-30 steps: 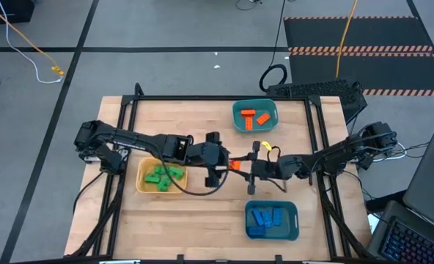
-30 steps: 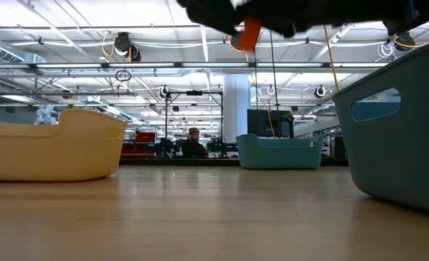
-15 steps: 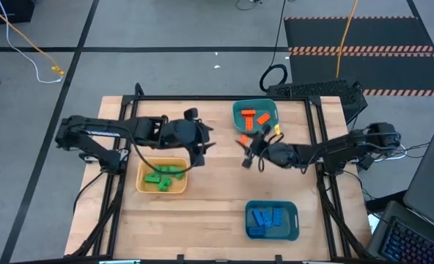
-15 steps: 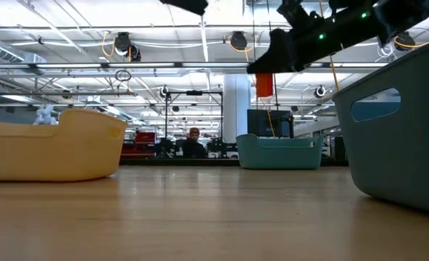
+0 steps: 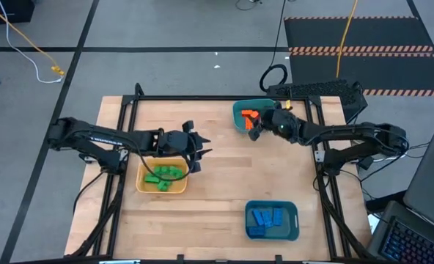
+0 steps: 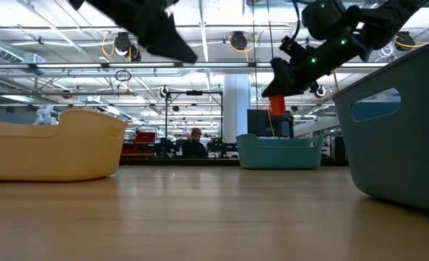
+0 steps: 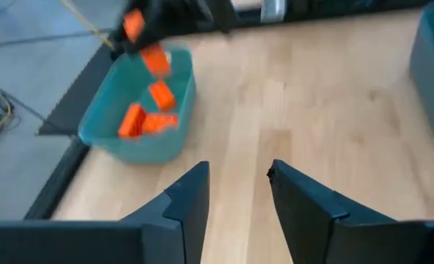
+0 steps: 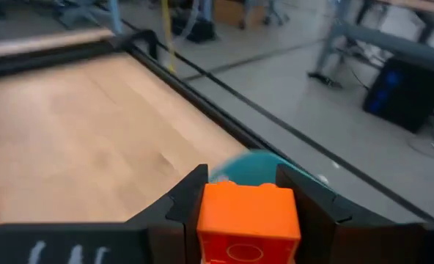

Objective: Sort & place blocks by color
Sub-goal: Put the orange game piece into the green bin, then return to Home Position

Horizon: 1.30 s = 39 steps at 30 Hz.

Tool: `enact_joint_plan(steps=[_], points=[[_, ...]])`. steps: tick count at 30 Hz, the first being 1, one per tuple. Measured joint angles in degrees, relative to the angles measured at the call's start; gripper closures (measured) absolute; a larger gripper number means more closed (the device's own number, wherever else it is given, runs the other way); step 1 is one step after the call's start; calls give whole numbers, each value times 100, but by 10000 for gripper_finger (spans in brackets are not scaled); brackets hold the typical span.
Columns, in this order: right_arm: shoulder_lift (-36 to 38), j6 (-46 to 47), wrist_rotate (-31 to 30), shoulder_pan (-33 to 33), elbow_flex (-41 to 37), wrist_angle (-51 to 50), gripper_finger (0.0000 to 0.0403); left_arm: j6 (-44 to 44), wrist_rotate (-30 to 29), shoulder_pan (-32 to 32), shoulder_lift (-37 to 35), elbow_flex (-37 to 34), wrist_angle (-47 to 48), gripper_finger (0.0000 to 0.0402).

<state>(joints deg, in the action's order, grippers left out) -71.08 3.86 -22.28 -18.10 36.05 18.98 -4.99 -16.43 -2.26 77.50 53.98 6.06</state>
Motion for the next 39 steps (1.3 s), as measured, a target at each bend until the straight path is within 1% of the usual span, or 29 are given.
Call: enact_joint_plan(steps=[2,4,6,11,13,16,17,18,21,24,27,29,32,35,39], points=[[-10,26,4,-210,0,-199,274,-73,-2,33,8,-309,-295,259],[-9,102,9,-410,0,-357,274,-154,6,107,-5,-437,-362,263],[-5,206,38,-597,0,-549,274,-75,10,207,-67,-479,-270,265],[-9,441,455,-1000,0,-642,274,21,1,330,-283,-485,-69,261],[-9,495,454,-1093,0,-640,274,16,8,334,-435,-485,22,259],[-7,627,427,-1198,0,-633,272,-10,5,343,-687,-485,430,259],[-7,685,388,-1214,0,-635,261,-11,5,343,-781,-485,532,259],[-9,751,266,-1220,0,-632,241,-9,5,343,-888,-485,653,259],[-7,894,-25,-1223,0,-562,162,28,3,343,-1164,-485,806,259],[-7,934,-24,-1223,0,-541,91,72,3,333,-1391,-485,896,259],[-7,1197,-15,-1221,0,-546,46,85,-3,297,-1556,-512,975,259],[-7,1337,21,-1215,0,-550,30,79,0,287,-1634,-594,895,259],[-7,1438,402,-1176,2,-515,25,-13,-6,291,-1789,-799,904,258],[-7,1463,1122,-1067,2,-310,27,-55,-4,337,-2076,-1038,875,259],[-7,1431,1903,-742,5,206,27,-53,-3,405,-2600,-1427,417,259]])
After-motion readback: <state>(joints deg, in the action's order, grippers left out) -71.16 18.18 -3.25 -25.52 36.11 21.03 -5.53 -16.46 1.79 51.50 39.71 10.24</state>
